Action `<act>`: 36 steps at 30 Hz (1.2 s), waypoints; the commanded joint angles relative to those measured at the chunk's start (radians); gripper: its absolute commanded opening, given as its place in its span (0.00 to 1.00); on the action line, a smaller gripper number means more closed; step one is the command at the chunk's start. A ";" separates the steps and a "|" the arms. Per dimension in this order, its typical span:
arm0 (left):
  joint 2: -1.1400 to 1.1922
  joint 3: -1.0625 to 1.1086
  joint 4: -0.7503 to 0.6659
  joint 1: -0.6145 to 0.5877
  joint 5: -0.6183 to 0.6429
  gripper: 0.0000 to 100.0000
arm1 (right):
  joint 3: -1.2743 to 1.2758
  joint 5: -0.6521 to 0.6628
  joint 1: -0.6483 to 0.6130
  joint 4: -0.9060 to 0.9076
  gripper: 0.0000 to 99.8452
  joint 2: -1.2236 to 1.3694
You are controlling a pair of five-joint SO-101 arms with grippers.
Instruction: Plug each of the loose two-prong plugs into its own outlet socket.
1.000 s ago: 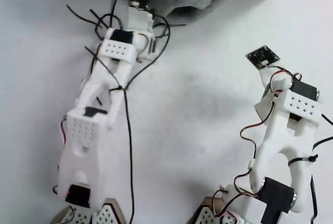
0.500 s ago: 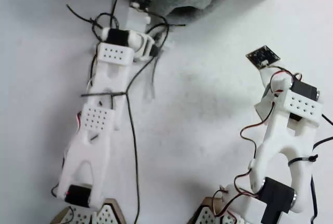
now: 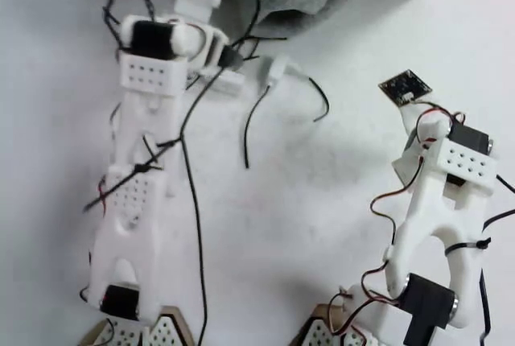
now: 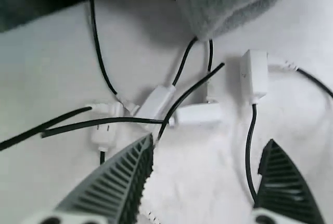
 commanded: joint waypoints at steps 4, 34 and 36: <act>-0.360 -0.032 0.006 -0.005 0.094 0.32 | -0.203 -0.072 -0.039 0.139 0.26 -0.041; -2.103 1.330 -0.009 -0.008 0.199 0.32 | -0.486 -0.594 -0.453 0.285 0.26 -1.115; -2.190 1.402 -0.028 -0.008 0.199 0.32 | -0.456 -0.595 -0.453 0.285 0.26 -1.176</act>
